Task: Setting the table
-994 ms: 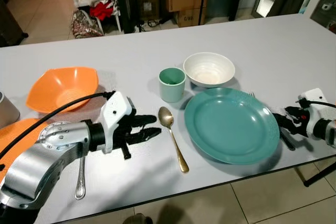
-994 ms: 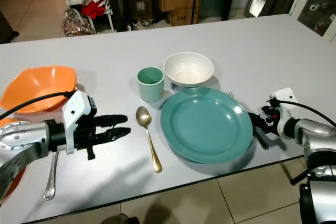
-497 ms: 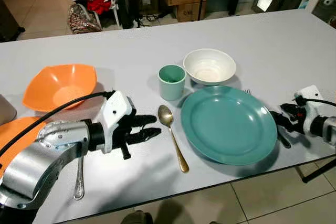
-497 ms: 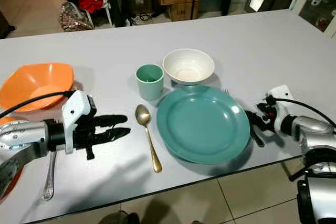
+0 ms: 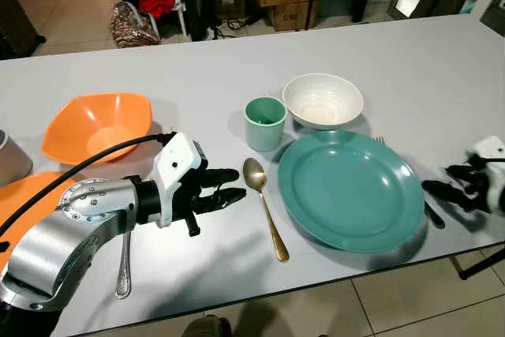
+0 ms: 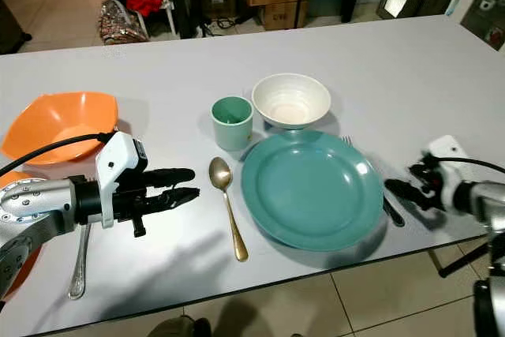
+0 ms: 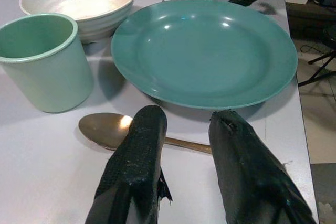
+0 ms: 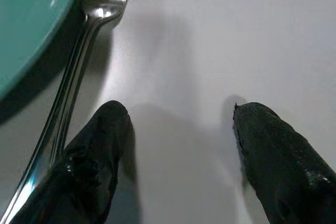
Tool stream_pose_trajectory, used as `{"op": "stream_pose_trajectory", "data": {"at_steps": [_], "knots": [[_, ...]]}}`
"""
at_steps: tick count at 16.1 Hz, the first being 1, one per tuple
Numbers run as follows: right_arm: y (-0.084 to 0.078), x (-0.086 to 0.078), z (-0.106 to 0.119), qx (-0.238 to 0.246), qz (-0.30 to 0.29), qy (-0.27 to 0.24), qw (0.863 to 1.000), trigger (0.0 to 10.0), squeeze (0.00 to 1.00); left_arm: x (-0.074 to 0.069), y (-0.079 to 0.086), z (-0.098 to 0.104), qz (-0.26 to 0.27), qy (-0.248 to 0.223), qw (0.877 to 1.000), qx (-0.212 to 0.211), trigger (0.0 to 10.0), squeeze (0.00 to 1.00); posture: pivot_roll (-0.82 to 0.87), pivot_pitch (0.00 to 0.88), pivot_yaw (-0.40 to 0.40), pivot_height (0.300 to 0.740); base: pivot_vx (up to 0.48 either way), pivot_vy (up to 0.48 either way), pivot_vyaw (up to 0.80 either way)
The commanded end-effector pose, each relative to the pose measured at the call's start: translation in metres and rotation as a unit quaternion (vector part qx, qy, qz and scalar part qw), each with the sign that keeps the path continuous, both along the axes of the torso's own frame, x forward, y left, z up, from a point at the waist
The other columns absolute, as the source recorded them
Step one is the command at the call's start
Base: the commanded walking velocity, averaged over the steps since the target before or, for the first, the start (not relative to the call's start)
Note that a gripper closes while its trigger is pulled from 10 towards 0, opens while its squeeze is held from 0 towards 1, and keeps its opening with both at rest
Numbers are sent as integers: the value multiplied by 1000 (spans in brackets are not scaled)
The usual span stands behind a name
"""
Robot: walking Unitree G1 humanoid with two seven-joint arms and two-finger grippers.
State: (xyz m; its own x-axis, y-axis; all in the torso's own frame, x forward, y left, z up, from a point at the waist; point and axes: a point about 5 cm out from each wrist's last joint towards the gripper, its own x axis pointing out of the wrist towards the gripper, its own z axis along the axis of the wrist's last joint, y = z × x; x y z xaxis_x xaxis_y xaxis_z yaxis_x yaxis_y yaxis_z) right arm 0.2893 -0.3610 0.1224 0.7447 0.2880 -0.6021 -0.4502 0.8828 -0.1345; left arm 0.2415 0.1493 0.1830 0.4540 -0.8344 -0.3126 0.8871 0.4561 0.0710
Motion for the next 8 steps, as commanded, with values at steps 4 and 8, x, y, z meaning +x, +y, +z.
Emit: {"op": "stream_pose_trajectory", "data": {"at_steps": [4,8], "knots": [[0,0,11,121,-10,-28,992,10000,1000,-2,-2,0,-3,-5,1000,1,10000,0,58,61,43,740,0,0,0],[5,-5,1,117,14,4,993,10000,1000,0,-3,-1,-5,-5,1000,0,10000,0,56,56,45,740,0,0,0]]}}
